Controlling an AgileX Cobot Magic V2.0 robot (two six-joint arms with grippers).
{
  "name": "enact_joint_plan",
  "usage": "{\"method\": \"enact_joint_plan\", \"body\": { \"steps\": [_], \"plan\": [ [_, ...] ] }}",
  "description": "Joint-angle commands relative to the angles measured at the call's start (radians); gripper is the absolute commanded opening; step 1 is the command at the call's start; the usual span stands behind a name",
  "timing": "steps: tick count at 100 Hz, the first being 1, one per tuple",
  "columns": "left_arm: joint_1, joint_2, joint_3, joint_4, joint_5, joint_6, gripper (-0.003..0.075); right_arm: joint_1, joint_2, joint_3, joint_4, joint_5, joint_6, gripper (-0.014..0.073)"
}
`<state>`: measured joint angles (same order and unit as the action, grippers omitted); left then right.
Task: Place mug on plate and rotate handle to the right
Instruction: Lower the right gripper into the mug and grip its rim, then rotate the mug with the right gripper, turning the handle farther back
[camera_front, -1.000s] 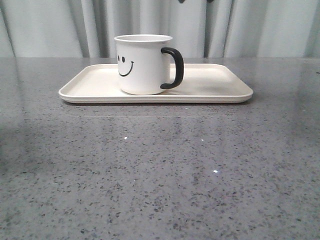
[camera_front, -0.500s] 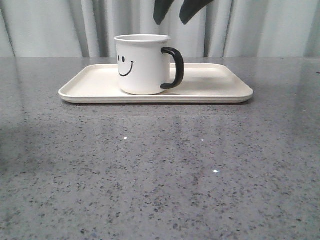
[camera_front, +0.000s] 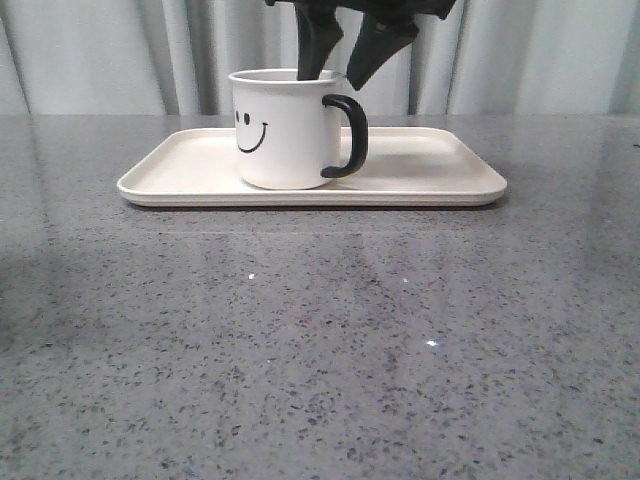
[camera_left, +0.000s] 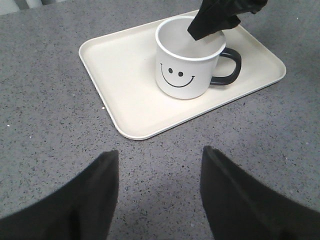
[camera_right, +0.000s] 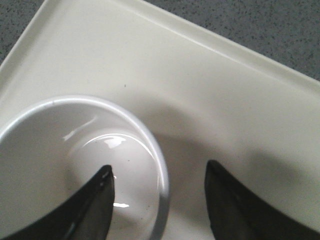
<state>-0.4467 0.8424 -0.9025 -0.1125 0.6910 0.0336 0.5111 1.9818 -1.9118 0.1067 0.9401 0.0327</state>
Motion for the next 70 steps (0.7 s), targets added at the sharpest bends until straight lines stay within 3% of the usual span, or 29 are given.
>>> {"method": "enact_joint_plan", "body": {
  "steps": [1, 44, 63, 70],
  "plan": [
    [-0.009, -0.009, -0.027, -0.01, -0.06, 0.0, 0.037, 0.001, -0.05, -0.036, 0.005, -0.039, -0.008, 0.0408],
    [-0.009, -0.009, -0.027, -0.01, -0.06, 0.0, 0.037, -0.003, -0.05, -0.036, 0.005, -0.032, 0.015, 0.0123],
    [-0.009, -0.009, -0.027, -0.01, -0.058, 0.0, 0.037, -0.003, -0.05, -0.036, 0.005, -0.027, 0.016, -0.0078],
    [-0.009, -0.009, -0.027, -0.01, -0.058, 0.0, 0.037, -0.003, -0.05, -0.036, 0.005, -0.027, 0.016, -0.0065]
  ]
}}
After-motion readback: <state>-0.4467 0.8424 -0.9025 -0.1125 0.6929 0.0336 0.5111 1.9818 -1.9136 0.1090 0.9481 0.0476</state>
